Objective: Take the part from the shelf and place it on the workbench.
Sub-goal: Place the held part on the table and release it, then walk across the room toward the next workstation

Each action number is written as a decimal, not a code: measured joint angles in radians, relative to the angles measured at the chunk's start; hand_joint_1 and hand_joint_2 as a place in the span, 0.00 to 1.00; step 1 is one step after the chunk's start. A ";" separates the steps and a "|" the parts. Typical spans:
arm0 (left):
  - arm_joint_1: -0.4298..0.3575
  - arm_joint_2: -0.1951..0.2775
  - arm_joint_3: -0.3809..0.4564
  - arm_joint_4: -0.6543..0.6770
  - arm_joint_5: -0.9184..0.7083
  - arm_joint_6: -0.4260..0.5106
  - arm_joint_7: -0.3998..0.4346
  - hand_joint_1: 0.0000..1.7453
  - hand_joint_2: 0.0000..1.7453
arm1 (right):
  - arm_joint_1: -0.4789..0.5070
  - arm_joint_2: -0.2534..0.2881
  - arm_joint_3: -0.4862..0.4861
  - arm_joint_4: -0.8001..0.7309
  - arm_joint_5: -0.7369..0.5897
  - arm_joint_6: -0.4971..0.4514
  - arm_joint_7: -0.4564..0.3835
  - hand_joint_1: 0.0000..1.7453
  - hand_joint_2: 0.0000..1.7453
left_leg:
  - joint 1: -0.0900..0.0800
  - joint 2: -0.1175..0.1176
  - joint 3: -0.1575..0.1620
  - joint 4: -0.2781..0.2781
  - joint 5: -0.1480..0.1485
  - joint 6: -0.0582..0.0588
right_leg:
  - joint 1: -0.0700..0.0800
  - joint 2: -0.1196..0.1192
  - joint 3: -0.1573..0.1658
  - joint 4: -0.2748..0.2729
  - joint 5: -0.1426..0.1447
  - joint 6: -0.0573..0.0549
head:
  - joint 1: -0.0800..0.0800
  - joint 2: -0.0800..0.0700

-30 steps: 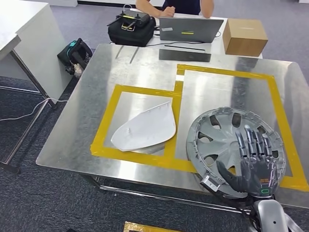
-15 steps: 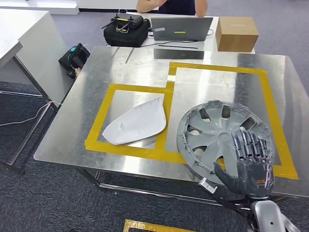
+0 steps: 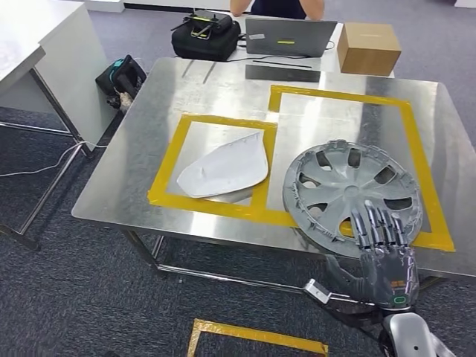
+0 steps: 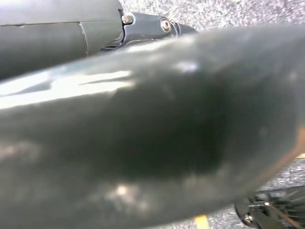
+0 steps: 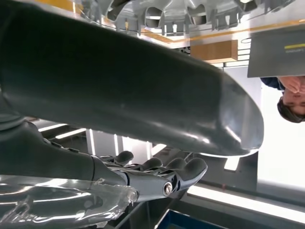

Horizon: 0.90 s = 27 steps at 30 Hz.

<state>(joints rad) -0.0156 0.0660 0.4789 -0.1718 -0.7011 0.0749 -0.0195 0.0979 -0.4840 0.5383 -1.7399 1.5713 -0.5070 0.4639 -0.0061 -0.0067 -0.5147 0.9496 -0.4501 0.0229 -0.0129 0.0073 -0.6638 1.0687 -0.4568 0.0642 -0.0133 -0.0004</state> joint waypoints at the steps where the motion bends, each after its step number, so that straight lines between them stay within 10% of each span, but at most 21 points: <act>1: 0.000 0.000 0.000 0.000 0.000 0.001 0.000 0.00 0.00 | 0.001 0.000 0.000 0.000 0.000 0.001 -0.001 0.00 0.00 | -0.001 0.001 -0.013 0.000 0.010 0.004 | 0.000 0.000 -0.019 0.060 -0.052 0.003 | 0.002 0.000; 3: 0.000 0.000 0.000 0.000 -0.001 0.001 0.000 0.00 0.00 | 0.005 0.001 -0.001 0.000 0.000 0.001 -0.005 0.00 0.00 | -0.002 0.001 -0.040 0.002 0.030 0.008 | 0.001 -0.001 -0.044 0.187 -0.124 0.008 | 0.003 0.000; 5: 0.001 -0.002 0.000 0.000 -0.001 0.001 0.000 0.00 0.00 | 0.010 0.002 -0.001 0.000 0.000 0.002 -0.009 0.00 0.00 | -0.002 0.002 -0.063 0.004 0.048 0.005 | 0.001 -0.001 -0.012 0.207 -0.109 0.010 | 0.003 0.000; 9: 0.002 -0.003 0.000 0.000 -0.002 0.002 0.000 0.00 0.00 | 0.012 0.006 -0.006 -0.002 0.000 0.005 -0.015 0.00 0.00 | -0.004 0.002 -0.094 0.011 0.077 -0.011 | 0.001 0.000 0.176 -0.050 -0.051 0.009 | 0.003 0.000; 12: 0.003 -0.001 0.001 0.000 -0.003 0.004 0.000 0.00 0.00 | 0.019 0.009 -0.010 -0.004 0.000 0.007 -0.021 0.00 0.00 | -0.008 0.001 -0.105 0.013 0.097 -0.023 | 0.001 0.002 0.192 -0.093 -0.054 -0.003 | 0.003 0.000; 15: 0.005 -0.002 0.001 0.000 -0.004 0.007 0.002 0.00 0.00 | 0.033 0.010 -0.018 -0.008 0.000 0.007 -0.026 0.00 0.00 | -0.005 0.001 -0.132 0.075 0.027 -0.040 | -0.004 -0.003 0.168 -0.088 -0.035 -0.024 | 0.000 0.000; 17: 0.006 -0.004 0.001 0.000 -0.007 0.009 0.003 0.00 0.00 | 0.046 0.011 -0.028 -0.014 0.000 0.007 -0.028 0.00 0.00 | -0.002 0.001 -0.170 0.209 -0.072 -0.051 | -0.003 -0.005 0.150 -0.087 -0.019 -0.034 | -0.003 0.000; 19: 0.005 -0.007 0.001 0.000 -0.010 0.011 0.005 0.00 0.00 | 0.063 0.011 -0.039 -0.021 0.000 0.006 -0.032 0.00 0.00 | -0.001 0.001 -0.187 0.314 -0.109 -0.051 | 0.000 -0.007 0.128 -0.086 -0.002 -0.037 | -0.003 0.000; 23: 0.004 -0.013 0.001 0.000 -0.016 0.015 0.008 0.00 0.00 | 0.102 0.012 -0.068 -0.042 0.000 0.004 -0.046 0.00 0.00 | -0.004 0.000 -0.042 0.155 -0.027 -0.030 | 0.006 -0.006 0.088 -0.084 0.030 -0.034 | -0.003 0.000; 25: 0.000 -0.014 0.002 0.000 -0.020 0.018 0.009 0.00 0.00 | 0.120 0.012 -0.086 -0.055 0.000 0.002 -0.052 0.00 0.00 | -0.009 -0.001 0.042 0.027 -0.030 -0.019 | 0.007 -0.007 0.076 -0.083 0.046 -0.026 | -0.002 0.000; 27: -0.001 -0.016 0.002 0.000 -0.022 0.021 0.010 0.00 0.00 | 0.136 0.013 -0.099 -0.064 0.000 0.000 -0.055 0.00 0.00 | -0.012 -0.002 0.055 -0.015 -0.034 -0.011 | 0.006 -0.008 0.065 -0.084 0.063 -0.013 | -0.002 0.000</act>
<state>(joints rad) -0.0167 0.0503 0.4807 -0.1717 -0.7228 0.0957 -0.0092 0.2334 -0.4710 0.4391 -1.8035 1.5713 -0.5067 0.4089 -0.0181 -0.0086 -0.4598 0.9344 -0.4846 0.0117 -0.0069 -0.0007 -0.5985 0.9844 -0.3937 0.0509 -0.0155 -0.0004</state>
